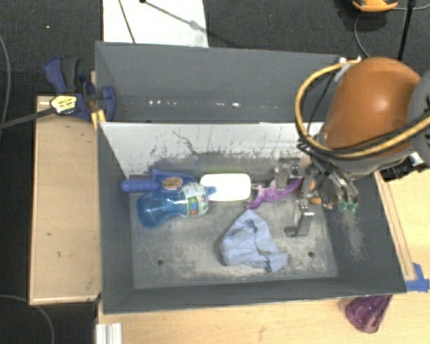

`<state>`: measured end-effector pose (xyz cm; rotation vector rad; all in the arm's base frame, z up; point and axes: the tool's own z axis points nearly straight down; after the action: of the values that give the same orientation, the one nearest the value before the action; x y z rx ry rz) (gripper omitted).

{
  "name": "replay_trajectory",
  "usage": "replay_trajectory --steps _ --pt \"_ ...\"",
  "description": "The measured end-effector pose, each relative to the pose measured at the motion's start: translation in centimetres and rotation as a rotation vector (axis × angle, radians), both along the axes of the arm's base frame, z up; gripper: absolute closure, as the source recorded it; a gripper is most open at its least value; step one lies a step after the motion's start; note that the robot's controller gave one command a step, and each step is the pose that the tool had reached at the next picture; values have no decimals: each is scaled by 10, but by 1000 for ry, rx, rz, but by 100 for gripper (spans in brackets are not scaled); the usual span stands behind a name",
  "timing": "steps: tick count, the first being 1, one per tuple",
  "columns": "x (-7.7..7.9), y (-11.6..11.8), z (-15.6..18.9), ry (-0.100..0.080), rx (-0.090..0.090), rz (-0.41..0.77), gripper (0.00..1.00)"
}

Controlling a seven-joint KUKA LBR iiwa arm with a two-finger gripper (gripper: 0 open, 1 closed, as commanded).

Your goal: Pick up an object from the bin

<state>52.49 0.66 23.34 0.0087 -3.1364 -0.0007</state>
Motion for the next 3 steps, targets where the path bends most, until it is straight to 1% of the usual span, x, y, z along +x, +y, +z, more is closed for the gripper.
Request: replay_trajectory --steps 1,2,3 --pt "1 0 5 -8 0 0 0" --pt "-11 15 -25 -13 -1 62 0" --pt "-28 12 -85 -14 1 225 0"
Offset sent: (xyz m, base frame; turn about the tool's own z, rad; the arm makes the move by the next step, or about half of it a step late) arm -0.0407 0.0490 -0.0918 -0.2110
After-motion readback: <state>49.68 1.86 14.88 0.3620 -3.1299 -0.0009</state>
